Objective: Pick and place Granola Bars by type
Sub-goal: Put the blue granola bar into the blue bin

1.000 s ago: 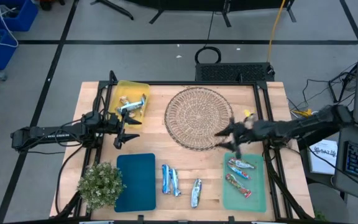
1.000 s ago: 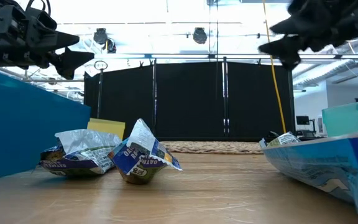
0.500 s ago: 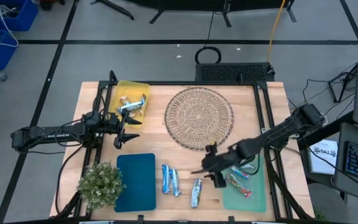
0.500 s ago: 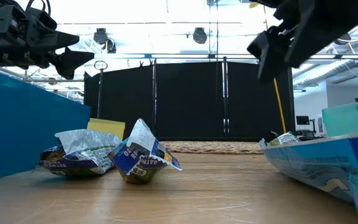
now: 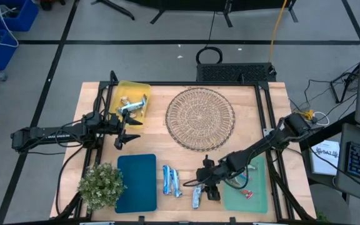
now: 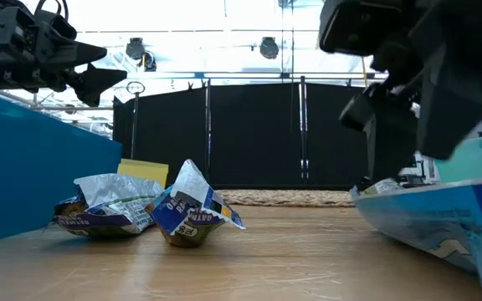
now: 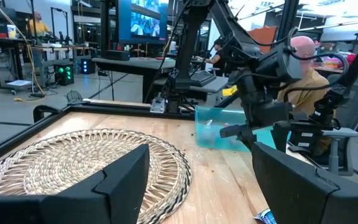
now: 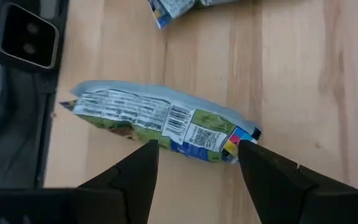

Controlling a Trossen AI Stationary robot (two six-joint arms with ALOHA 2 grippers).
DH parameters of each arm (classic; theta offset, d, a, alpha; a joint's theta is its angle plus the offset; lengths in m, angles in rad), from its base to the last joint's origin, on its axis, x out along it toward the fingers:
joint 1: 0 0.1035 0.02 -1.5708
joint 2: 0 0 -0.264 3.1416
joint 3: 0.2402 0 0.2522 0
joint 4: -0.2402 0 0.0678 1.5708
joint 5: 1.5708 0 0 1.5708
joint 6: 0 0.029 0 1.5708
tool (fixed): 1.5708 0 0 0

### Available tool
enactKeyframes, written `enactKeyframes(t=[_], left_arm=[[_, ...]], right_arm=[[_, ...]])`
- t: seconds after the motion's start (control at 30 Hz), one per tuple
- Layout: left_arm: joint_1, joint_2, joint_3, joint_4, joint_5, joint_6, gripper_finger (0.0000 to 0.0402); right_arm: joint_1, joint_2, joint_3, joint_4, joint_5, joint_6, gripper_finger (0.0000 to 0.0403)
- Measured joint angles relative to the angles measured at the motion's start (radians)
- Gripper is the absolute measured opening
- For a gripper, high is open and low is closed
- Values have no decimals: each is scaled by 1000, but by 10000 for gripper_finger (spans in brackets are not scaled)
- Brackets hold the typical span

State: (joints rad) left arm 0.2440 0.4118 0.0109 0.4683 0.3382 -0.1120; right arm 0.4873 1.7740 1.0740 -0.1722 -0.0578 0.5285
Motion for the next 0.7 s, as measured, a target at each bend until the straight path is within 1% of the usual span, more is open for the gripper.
enactKeyframes(t=[0.3, 0.57, 0.7], left_arm=[[0, 0, 0, 0, 0, 0, 283], [0, 0, 0, 0, 0, 0, 283], [0, 0, 0, 0, 0, 0, 283]], right_arm=[[-2, 67, 1, 28, 6, 14, 212], [-16, 71, 0, 27, 101, -7, 212], [-33, 71, 0, 26, 109, -18, 210]])
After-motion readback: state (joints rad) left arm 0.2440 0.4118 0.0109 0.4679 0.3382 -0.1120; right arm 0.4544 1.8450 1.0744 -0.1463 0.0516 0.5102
